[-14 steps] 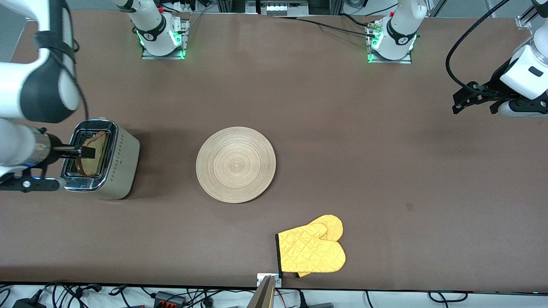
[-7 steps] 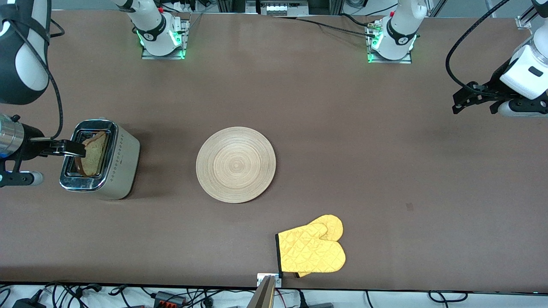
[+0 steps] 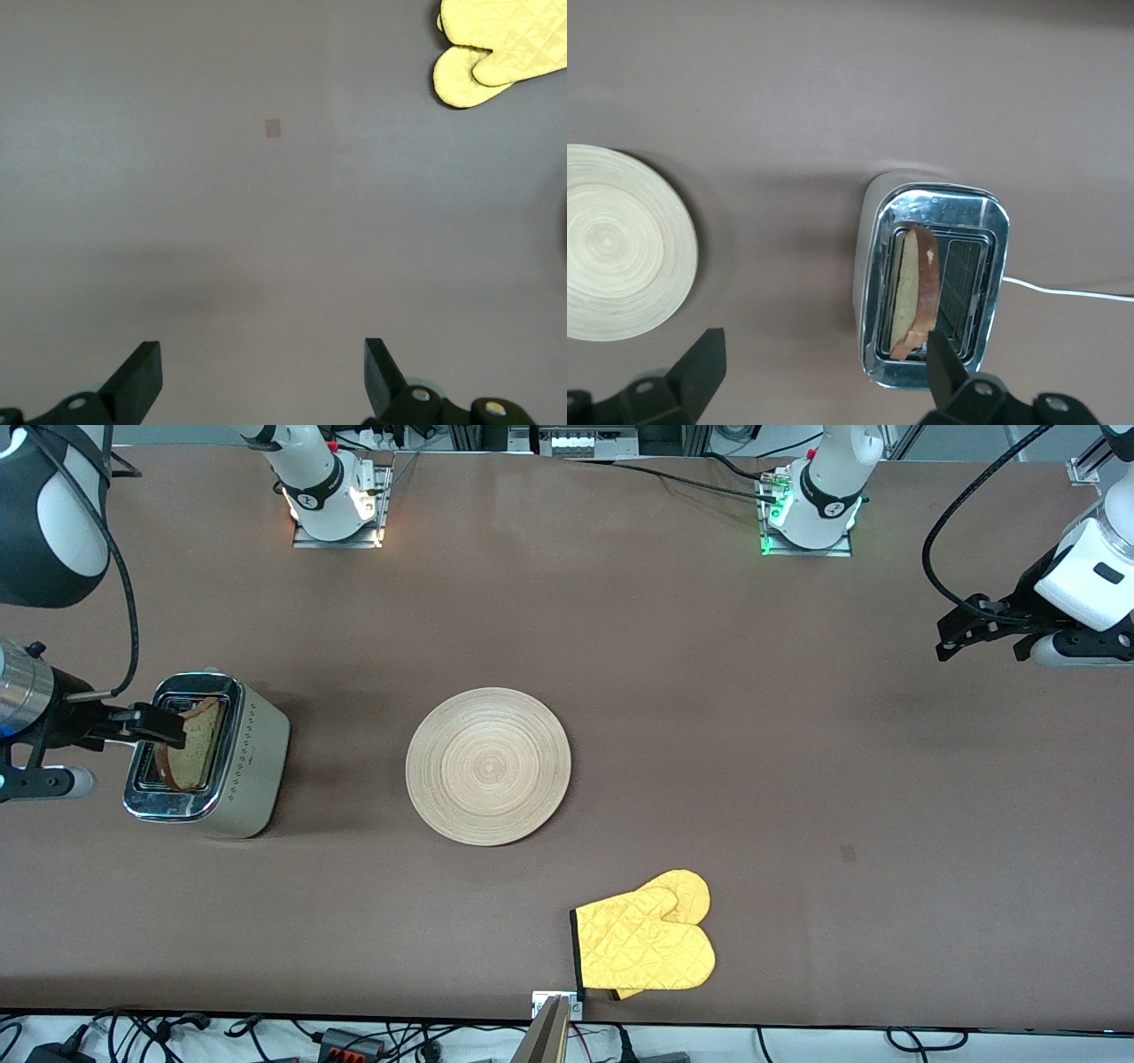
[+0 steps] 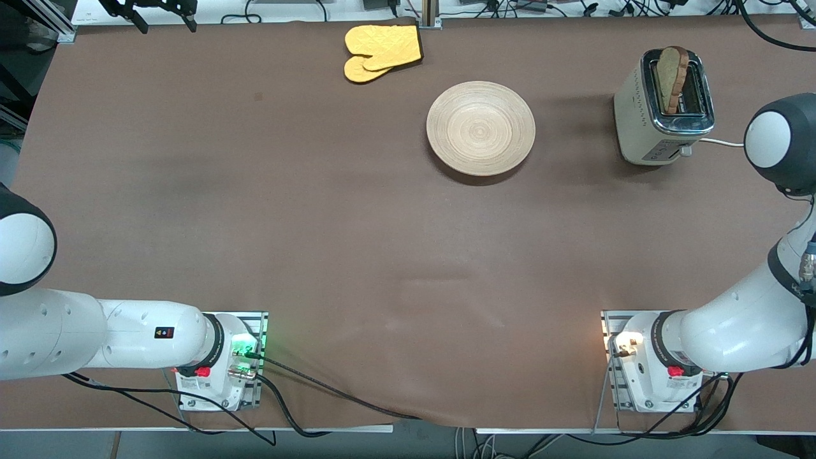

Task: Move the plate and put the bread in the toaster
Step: 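Open the right gripper and raise it off the bread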

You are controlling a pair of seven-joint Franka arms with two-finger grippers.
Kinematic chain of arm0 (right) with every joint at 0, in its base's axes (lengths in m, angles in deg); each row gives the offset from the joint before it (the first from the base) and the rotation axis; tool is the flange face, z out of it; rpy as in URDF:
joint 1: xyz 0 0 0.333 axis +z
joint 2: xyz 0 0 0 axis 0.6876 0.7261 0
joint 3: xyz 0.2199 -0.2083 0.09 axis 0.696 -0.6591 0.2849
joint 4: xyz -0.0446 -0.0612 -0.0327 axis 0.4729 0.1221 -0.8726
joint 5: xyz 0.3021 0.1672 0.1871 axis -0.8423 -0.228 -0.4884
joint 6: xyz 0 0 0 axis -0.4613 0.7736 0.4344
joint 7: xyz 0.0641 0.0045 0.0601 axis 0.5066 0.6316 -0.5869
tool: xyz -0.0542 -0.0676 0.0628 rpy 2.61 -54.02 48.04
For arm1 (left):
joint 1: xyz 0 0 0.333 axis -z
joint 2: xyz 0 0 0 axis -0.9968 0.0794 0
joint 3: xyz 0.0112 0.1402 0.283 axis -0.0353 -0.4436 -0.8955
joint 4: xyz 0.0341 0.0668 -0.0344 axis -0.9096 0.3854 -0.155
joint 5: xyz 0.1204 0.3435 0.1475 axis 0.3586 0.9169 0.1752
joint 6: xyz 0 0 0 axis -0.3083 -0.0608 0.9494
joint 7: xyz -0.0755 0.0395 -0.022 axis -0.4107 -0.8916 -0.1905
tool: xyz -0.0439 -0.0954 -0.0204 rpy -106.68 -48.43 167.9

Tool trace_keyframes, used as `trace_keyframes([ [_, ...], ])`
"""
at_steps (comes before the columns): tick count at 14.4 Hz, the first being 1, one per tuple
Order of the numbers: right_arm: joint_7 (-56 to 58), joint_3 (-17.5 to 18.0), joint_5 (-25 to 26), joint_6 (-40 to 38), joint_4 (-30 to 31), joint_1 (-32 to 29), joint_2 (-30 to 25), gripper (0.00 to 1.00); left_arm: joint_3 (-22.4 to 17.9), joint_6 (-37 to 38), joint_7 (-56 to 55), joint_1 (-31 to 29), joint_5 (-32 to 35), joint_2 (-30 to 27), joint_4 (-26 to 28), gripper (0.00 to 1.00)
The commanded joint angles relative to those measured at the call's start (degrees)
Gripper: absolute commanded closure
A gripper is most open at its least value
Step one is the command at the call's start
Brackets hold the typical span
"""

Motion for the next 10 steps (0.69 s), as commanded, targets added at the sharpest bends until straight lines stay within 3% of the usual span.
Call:
trace_keyframes([
  [1, -0.4, 0.1, -1.3, 0.6, 7.0, -1.8, -5.0, 0.00, 0.1, 1.4, 0.9, -0.2, 0.9, 1.0, -1.9, 0.00],
  [5, 0.6, 0.5, -1.6, 12.8, 25.5, -3.9, -16.6, 0.00, 0.1, 1.3, 0.9, -0.2, 0.9, 1.1, -2.0, 0.00],
  [7, 0.9, 2.6, -1.5, 11.1, 27.6, -5.5, -19.2, 0.00, 0.1, 1.3, 0.9, -0.2, 0.9, 1.1, -2.0, 0.00],
  [10, 1.0, 2.7, -1.0, 9.4, 27.6, -6.1, -20.2, 0.00, 0.1, 1.3, 0.9, -0.2, 0.9, 1.1, -2.0, 0.00],
])
